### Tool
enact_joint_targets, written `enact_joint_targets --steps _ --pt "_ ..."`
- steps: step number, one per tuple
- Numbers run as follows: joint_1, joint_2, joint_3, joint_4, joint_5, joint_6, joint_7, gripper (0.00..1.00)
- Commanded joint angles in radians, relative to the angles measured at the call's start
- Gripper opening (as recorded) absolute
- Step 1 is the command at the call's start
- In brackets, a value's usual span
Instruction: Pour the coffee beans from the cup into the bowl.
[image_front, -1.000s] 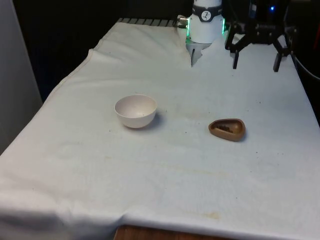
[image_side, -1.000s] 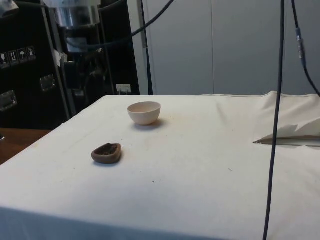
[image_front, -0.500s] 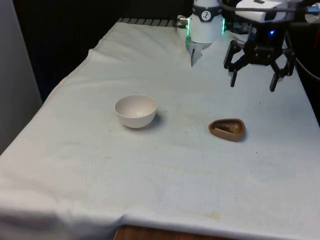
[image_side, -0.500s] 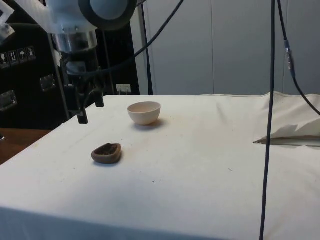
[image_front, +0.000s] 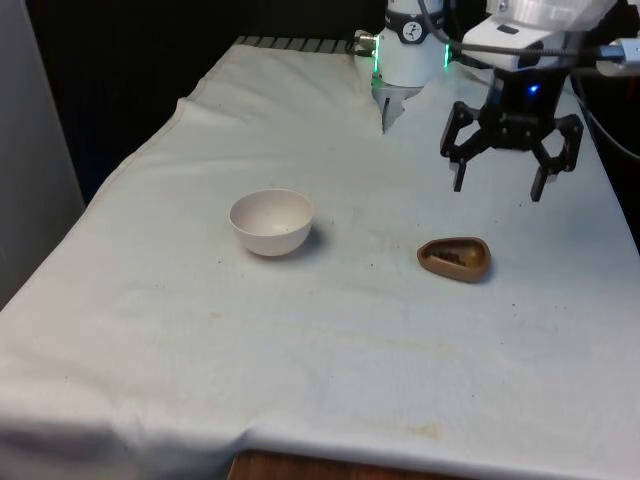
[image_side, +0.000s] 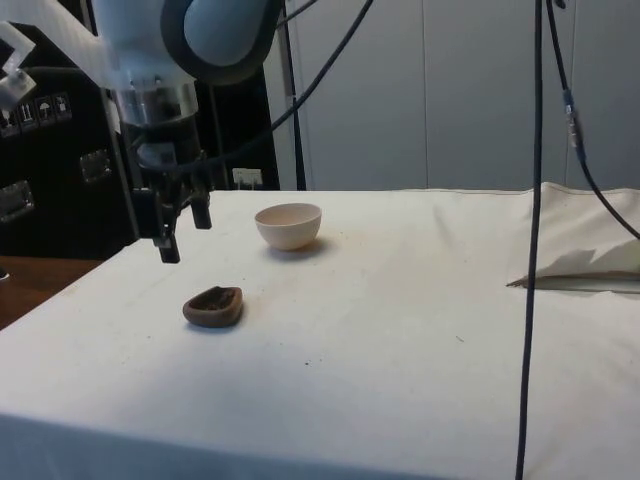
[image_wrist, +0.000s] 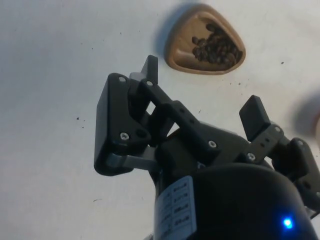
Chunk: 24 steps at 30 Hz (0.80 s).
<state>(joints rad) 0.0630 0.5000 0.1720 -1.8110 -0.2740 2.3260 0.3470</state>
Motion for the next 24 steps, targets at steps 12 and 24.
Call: enact_joint_targets --steps 12,24 --pt "-0.004 0.017 0.004 -0.012 0.005 0.032 0.0 1.0" --pt "-0.002 0.025 0.0 -0.044 -0.001 0.074 0.0 1.0"
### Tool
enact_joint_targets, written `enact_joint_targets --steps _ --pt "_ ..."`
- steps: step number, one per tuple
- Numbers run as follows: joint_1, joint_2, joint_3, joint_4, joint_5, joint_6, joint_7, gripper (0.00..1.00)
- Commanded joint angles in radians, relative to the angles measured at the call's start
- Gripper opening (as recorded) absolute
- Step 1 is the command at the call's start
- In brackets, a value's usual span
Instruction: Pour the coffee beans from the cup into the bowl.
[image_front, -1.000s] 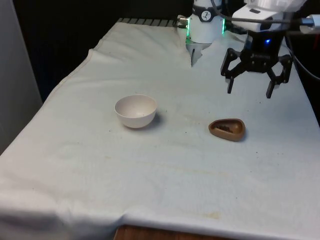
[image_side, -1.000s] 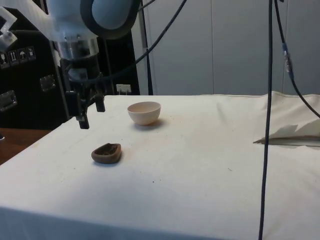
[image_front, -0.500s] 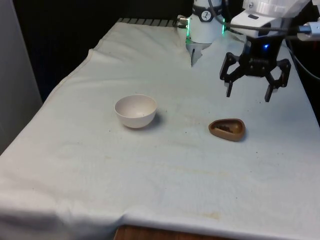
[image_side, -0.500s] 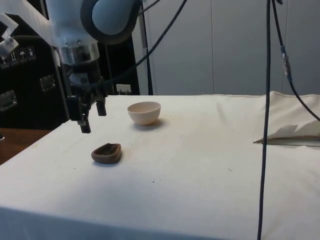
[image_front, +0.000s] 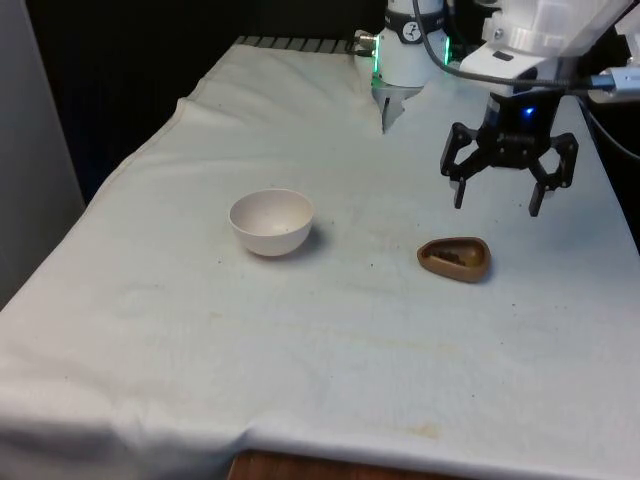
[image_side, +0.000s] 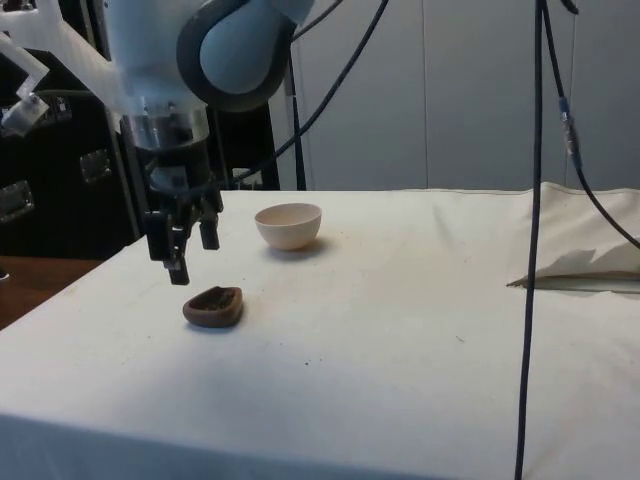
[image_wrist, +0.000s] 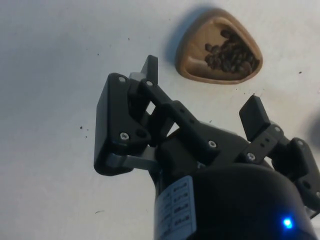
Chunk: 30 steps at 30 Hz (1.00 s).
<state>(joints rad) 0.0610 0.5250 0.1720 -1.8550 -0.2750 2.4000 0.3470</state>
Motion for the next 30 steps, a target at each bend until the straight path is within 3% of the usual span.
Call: enact_joint_targets --steps 1,8,9,18,19,20,23,27,28,30 --pt "0.002 0.005 -0.001 -0.002 -0.003 0.016 0.005 1.0" --pt "0.006 0.026 -0.004 -0.003 -0.013 0.046 0.01 1.0" --pt "0.001 0.023 0.001 -0.001 -0.004 0.032 0.0 1.0" --pt "0.011 0.054 -0.005 0.0 -0.018 0.079 0.012 1.0" --pt "0.005 0.051 0.001 -0.001 -0.009 0.067 0.001 1.0" --pt "0.012 0.056 -0.005 0.0 -0.018 0.081 0.012 1.0" --pt "0.013 0.064 -0.005 0.0 -0.017 0.088 0.012 1.0" --pt "0.013 0.076 -0.004 0.001 -0.016 0.099 0.011 1.0" --pt "0.007 0.072 0.001 -0.001 -0.009 0.089 0.001 1.0" --pt "0.013 0.08 -0.004 0.001 -0.016 0.105 0.01 1.0"
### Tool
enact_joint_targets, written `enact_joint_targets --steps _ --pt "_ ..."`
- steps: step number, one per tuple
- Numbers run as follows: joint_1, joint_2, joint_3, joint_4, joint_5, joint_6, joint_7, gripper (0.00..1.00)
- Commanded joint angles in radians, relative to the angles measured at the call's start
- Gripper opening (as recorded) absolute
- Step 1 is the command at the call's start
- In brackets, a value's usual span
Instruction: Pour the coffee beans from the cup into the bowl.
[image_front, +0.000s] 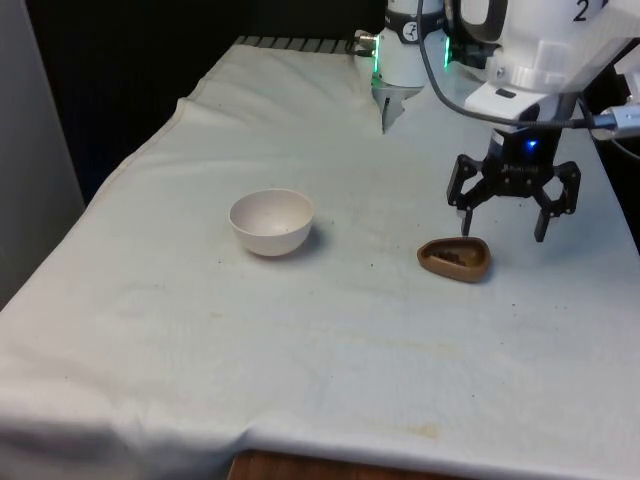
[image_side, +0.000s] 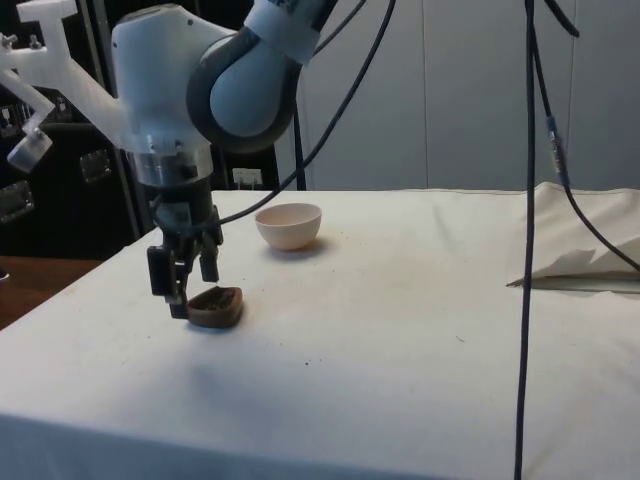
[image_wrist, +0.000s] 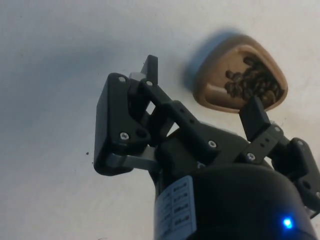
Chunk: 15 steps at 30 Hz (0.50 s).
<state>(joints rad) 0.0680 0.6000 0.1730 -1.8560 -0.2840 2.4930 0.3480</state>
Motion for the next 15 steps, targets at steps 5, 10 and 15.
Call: enact_joint_targets --steps 5,10,15 --pt "0.007 0.016 -0.006 0.003 -0.007 0.023 0.01 1.0" --pt "0.007 0.025 -0.006 0.007 -0.007 0.03 0.008 1.0" --pt "0.006 0.04 -0.005 0.017 -0.007 0.035 0.006 1.0"
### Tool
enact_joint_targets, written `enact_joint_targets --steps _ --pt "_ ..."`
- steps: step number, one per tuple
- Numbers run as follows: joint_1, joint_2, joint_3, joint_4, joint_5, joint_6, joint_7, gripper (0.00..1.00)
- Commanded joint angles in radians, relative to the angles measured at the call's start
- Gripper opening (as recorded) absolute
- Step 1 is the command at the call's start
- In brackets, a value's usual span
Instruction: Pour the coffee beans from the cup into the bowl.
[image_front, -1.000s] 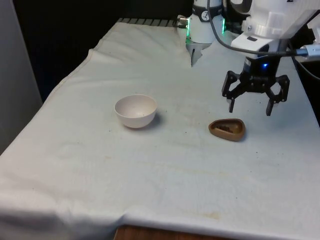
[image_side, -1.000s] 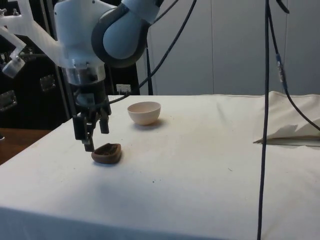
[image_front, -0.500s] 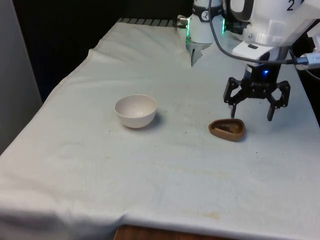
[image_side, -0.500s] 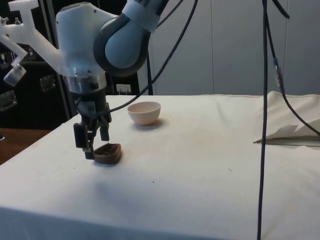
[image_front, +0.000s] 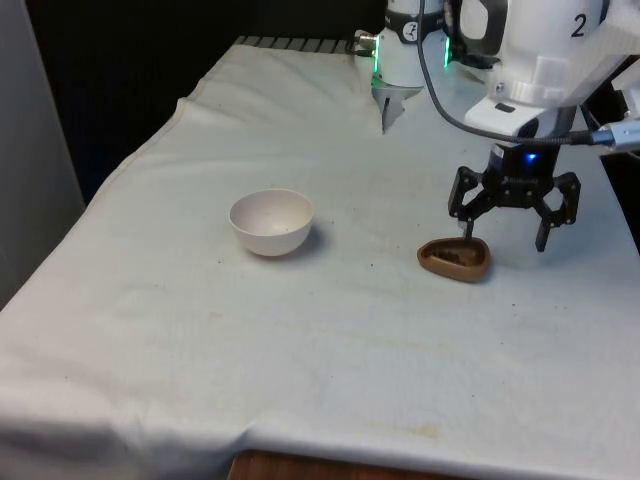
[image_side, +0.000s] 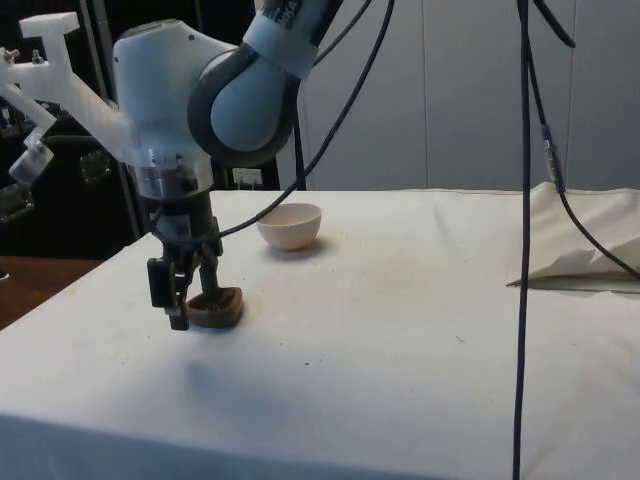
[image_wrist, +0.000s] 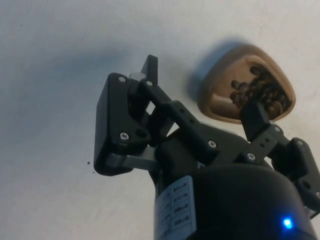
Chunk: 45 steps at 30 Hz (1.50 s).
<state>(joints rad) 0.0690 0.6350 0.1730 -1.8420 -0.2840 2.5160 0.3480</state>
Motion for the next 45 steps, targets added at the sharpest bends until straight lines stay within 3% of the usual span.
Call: enact_joint_targets --steps 1,2,4,45 --pt "0.005 0.007 -0.005 0.004 -0.007 0.012 0.006 1.0" --pt "0.0 0.003 0.0 0.002 0.0 0.001 0.0 1.0" --pt "0.005 0.012 -0.005 0.008 -0.007 0.013 0.006 1.0" --pt "-0.003 0.048 -0.006 0.038 -0.001 0.007 -0.007 1.0"
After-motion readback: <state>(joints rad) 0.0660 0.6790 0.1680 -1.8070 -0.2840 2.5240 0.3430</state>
